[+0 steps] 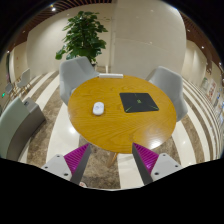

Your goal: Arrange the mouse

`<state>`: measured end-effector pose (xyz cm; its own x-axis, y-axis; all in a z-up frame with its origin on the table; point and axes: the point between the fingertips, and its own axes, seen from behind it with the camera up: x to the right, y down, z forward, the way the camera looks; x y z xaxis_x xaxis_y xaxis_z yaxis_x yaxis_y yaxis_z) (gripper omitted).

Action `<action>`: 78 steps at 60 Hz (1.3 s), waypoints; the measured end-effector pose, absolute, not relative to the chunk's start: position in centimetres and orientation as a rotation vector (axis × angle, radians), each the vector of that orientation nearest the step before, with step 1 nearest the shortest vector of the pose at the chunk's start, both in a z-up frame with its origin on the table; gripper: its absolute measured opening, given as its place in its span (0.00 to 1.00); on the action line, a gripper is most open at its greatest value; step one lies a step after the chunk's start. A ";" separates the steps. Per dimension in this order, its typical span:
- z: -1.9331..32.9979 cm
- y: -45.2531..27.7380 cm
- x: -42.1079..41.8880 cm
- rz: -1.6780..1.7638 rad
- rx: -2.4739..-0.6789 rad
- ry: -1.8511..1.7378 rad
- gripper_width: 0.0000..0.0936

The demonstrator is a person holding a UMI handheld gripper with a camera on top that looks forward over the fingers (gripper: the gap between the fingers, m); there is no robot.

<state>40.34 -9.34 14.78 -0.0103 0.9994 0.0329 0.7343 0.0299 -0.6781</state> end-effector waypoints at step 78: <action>0.7 -17.6 17.6 0.693 -1.778 -1.780 0.93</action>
